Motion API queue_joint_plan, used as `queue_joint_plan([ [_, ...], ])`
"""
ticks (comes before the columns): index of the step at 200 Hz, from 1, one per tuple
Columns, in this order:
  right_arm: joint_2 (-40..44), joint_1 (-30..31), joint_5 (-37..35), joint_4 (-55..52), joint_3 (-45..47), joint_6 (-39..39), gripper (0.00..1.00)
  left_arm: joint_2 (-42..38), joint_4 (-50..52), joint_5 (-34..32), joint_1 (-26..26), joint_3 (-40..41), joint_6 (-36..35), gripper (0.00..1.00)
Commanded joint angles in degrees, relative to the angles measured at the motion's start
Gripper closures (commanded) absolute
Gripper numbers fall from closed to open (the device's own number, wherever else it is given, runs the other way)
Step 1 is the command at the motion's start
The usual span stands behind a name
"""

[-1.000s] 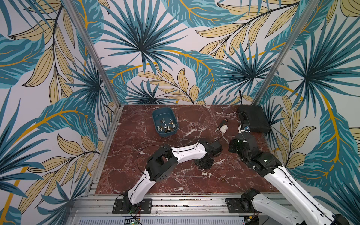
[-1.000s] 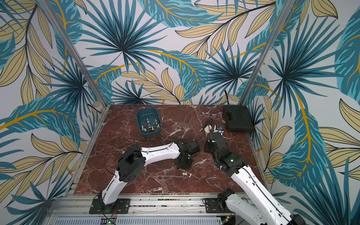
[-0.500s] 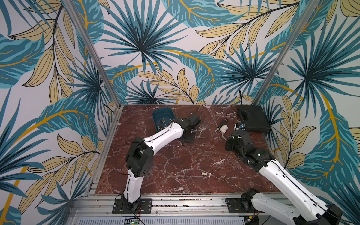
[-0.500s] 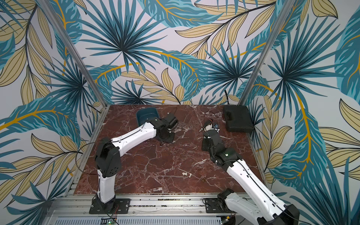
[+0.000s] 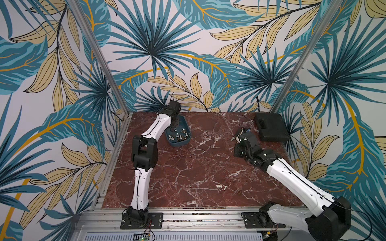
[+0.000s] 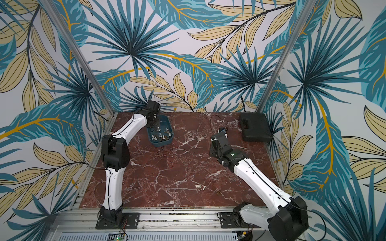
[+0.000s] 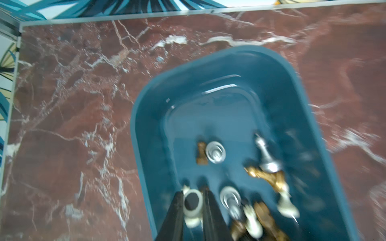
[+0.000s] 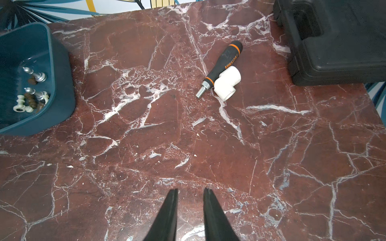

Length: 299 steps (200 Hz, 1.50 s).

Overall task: Put the chess pieces into the storage box
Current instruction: Place the chess piece in the storage box, then pick up the chess piece at the center of the board.

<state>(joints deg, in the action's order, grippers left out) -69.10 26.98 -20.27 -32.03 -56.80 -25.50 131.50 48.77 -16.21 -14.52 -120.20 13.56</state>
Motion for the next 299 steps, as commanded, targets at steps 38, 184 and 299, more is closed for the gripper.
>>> queue_joint_plan([
  [38, -1.9, -0.2, 2.3, 0.7, -1.7, -0.3, 0.73, 7.1, 1.1, -4.2, 1.4, -9.8, -2.0, 0.68],
  [184, 1.6, 22.2, 5.2, -15.1, 9.5, -23.7, 0.69, -32.9, -3.4, 16.3, -7.6, 26.4, 2.8, 0.63],
  [299, -14.4, 25.5, 14.6, -2.1, 12.3, -20.6, 0.59, -39.5, -4.1, 13.3, -8.0, 36.1, 1.6, 0.63],
])
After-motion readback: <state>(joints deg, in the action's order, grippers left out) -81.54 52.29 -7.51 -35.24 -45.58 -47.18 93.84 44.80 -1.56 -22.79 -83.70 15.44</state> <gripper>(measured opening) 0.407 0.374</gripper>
